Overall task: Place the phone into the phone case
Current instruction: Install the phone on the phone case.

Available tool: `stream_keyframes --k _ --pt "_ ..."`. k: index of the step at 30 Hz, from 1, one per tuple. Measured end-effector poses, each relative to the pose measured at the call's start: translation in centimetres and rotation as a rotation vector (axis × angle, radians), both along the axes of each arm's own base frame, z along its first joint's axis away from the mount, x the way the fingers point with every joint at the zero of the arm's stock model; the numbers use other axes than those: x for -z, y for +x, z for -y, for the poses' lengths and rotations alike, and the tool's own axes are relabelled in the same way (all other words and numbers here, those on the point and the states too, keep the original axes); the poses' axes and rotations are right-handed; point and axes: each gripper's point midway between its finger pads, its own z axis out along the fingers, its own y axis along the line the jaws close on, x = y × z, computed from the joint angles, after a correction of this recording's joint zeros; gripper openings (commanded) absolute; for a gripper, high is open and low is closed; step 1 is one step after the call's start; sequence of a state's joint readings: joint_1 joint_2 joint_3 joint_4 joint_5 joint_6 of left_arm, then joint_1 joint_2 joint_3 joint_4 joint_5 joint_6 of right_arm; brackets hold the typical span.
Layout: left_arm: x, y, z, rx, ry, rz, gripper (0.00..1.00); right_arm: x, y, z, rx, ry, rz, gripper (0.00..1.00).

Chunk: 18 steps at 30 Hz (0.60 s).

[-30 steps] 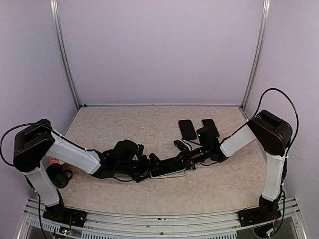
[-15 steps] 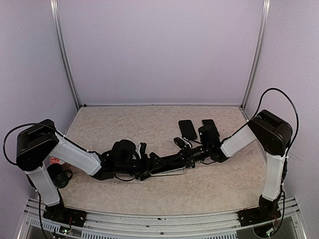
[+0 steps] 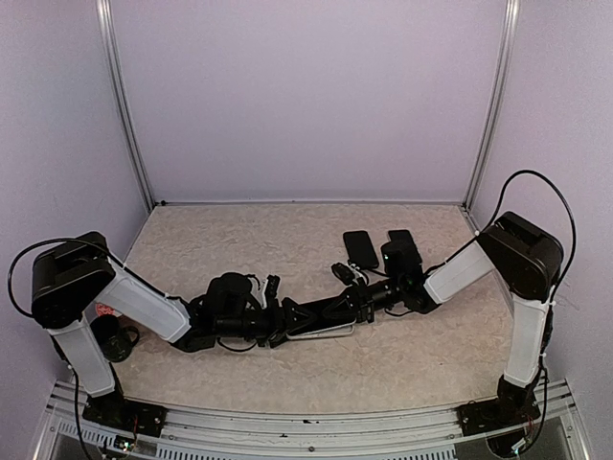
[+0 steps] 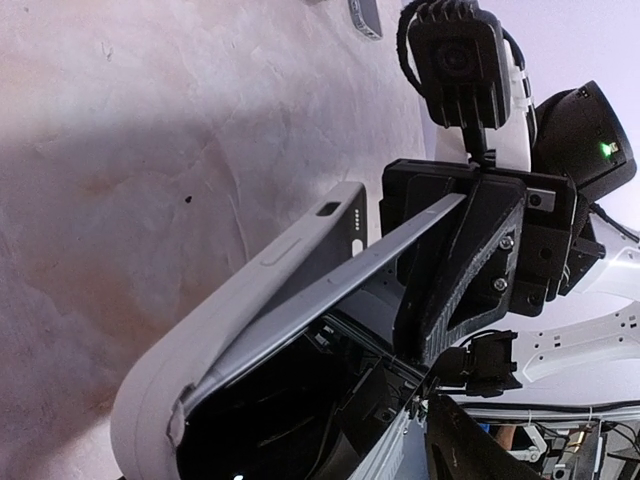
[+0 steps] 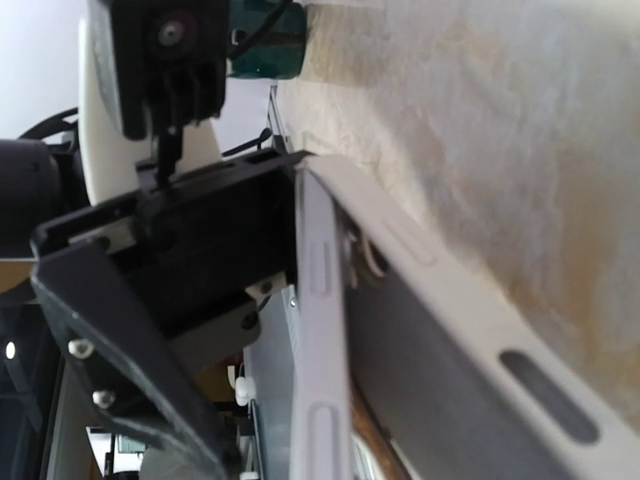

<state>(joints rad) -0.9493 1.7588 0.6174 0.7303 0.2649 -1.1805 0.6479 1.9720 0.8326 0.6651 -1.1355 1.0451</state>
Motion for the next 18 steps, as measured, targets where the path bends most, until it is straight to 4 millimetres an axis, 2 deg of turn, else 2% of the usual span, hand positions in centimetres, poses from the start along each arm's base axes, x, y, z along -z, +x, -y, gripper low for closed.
stream_keyframes --k 18 --pt "-0.86 -0.68 -0.01 0.039 -0.06 0.019 0.47 -1.01 -0.53 0.11 -0.037 0.031 0.039 0.0"
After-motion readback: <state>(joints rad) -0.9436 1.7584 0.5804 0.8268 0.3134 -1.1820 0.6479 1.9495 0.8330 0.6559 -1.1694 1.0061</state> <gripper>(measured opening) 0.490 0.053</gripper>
